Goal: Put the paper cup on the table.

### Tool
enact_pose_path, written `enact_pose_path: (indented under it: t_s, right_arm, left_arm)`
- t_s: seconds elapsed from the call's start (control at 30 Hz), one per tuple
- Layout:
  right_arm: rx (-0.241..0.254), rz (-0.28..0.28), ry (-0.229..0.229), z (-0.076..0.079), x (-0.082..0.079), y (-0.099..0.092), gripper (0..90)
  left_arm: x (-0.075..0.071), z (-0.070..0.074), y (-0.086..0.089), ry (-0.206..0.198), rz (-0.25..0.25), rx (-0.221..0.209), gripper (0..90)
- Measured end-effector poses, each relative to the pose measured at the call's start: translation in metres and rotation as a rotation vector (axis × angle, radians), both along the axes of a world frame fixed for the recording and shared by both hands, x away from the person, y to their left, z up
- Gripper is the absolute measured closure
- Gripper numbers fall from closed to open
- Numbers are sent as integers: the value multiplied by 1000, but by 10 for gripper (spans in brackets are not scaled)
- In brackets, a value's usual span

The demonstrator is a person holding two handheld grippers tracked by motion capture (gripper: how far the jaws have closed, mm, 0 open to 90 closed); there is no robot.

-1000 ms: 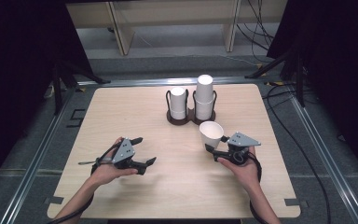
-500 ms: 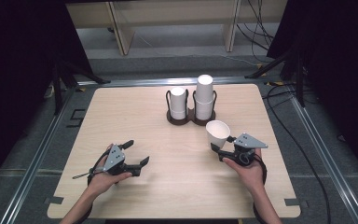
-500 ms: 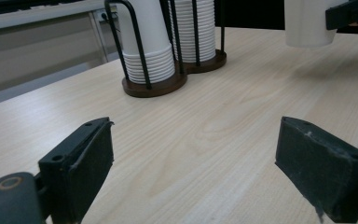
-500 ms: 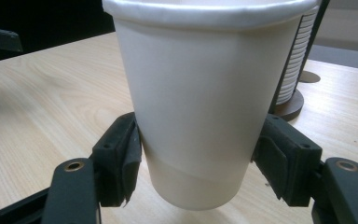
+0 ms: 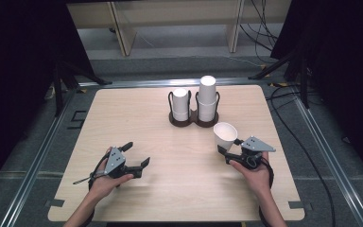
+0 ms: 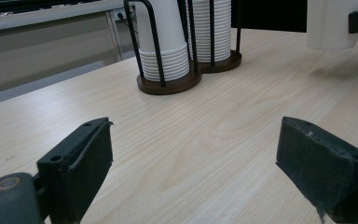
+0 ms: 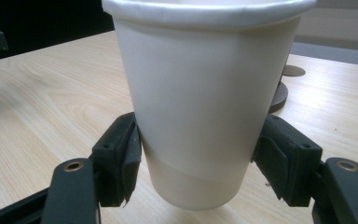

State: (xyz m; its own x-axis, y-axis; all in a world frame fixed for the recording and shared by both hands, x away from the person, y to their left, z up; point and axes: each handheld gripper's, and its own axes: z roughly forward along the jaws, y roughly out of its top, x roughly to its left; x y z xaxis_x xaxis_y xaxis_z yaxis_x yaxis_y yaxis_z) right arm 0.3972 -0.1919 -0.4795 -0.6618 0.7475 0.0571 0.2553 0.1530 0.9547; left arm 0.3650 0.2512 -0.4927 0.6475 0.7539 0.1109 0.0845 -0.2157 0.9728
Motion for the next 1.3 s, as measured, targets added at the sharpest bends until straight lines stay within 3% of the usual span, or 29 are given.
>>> enact_pose_path:
  t_s: [0.03, 0.17, 0.23, 0.27, 0.37, 0.43, 0.47, 0.5, 0.53, 0.6, 0.63, 0.73, 0.77, 0.8, 0.83, 0.9, 0.93, 0.97, 1.03, 1.07, 1.13, 1.2, 1.3]
  right_arm:
    - [-22, -17, 23, 1, -2, -2, 348]
    - [-22, -17, 2, 0, 0, -2, 348]
    - [-27, -28, 43, 0, -3, -1, 348]
    - [-43, -28, 30, -1, -2, -2, 348]
    - [-16, -31, 58, -3, -1, -1, 348]
    - [-54, -48, 76, -1, -3, -2, 348]
    - [-42, -51, 77, -2, -2, -2, 347]
    - [-52, -33, 89, -1, -1, -2, 347]
    - [-73, -52, 75, -1, -1, -2, 347]
    - [-82, -54, 105, -2, -1, -2, 347]
    - [-98, -61, 93, -3, 0, -2, 347]
    - [-117, -50, 132, -4, 2, 0, 347]
    - [-123, -73, 155, -3, 0, 2, 346]
    - [-127, -48, 135, -4, 3, 1, 346]
    - [-136, -40, 144, -3, 4, 2, 346]
    - [-155, -53, 125, -4, 5, 2, 346]
    - [-158, -51, 126, -4, 5, 2, 345]
    - [-150, -48, 158, -4, 4, 3, 344]
    - [-173, -51, 136, -5, 5, 3, 343]
    - [-168, -50, 154, -5, 5, 4, 342]
    - [-180, -46, 145, -6, 6, 3, 341]
    - [-182, -51, 177, -7, 5, 3, 339]
    - [-195, -51, 160, -8, 5, 3, 336]
  left_arm:
    - [-1, 0, 0, 6, 7, 13, 102]
    - [-1, -3, 0, 4, 3, 0, 102]
    - [-3, -2, 0, 12, 11, 8, 103]
    - [-4, -1, 0, 16, 11, 19, 102]
    - [-4, -1, 0, -1, 8, -6, 102]
    - [-5, 1, 2, 13, 16, 4, 101]
    - [-3, 0, 2, -1, 10, -20, 101]
    - [-4, 1, 3, 8, 15, -10, 101]
    - [-4, 2, 4, 16, 17, -1, 101]
    - [-2, 0, 3, 3, 8, -18, 101]
    - [-3, 1, 4, 18, 15, 0, 101]
    - [0, -1, 1, 6, 0, -14, 101]
    - [0, -1, 1, 9, 2, -8, 101]
    - [-1, 0, 1, 20, 4, 2, 100]
    - [-1, 0, 1, 20, 2, 2, 101]
    - [1, -1, -1, 4, -11, -8, 100]
    - [1, -2, -1, 8, -8, -7, 100]
    - [-1, -1, 0, 22, 0, 10, 100]
    - [1, -2, -2, 7, -14, -9, 100]
    - [0, -1, -1, 19, -6, 8, 99]
    - [-1, -2, -1, 23, -7, 15, 99]
    - [-1, -2, 0, 23, -9, 24, 99]
    - [-2, -2, 0, 24, -7, 22, 99]
